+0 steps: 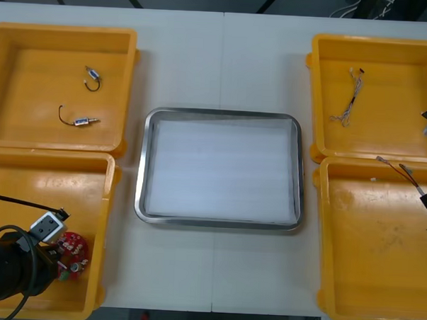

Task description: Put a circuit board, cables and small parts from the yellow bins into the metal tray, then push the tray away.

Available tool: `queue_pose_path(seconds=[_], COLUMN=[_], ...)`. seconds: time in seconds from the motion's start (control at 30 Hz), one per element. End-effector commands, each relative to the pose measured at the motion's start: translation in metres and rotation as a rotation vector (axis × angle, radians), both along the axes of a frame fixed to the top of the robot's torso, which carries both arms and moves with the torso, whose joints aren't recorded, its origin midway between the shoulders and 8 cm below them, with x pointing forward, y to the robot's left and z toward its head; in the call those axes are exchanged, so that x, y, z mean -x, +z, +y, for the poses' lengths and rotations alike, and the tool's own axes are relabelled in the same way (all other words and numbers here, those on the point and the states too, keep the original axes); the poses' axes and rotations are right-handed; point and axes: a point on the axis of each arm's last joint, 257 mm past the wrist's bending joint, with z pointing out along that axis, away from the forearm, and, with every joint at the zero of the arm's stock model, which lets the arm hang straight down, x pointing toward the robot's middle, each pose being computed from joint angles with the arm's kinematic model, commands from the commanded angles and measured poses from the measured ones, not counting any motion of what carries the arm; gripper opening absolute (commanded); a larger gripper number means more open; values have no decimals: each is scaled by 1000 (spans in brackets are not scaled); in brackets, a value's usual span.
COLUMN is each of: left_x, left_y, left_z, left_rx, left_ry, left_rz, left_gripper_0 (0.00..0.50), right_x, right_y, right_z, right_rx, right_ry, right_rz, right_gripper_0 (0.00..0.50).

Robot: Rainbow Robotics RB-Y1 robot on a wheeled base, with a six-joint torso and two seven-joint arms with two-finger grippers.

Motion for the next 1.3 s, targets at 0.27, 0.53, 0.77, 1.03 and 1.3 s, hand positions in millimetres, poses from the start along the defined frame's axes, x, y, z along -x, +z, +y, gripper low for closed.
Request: queue_pose_path(seconds=[0.27, 0.53, 0.77, 1.03, 1.3], left_x=[-4, -18, -30, -38, -43], left_y=[16, 73, 109, 147, 190], left_z=[11, 21, 42, 48, 49], left_rx=[-31, -51, -58, -8, 46], left_ry=[-19, 30, 95, 161, 293], left_rz=[-3, 1, -12, 12, 47], left_gripper_0=[0, 0, 0, 0, 0], right_x=[-11, -18, -22, -23, -29], right_y=[14, 18, 21, 21, 24], right_z=[24, 36, 38, 38, 35], right_rx=[36, 35, 34, 39, 47], right_ry=[-51, -22, -15, -11, -22], right_rz=[-29, -49, -67, -73, -99], right_gripper_0=[0, 0, 0, 0, 0])
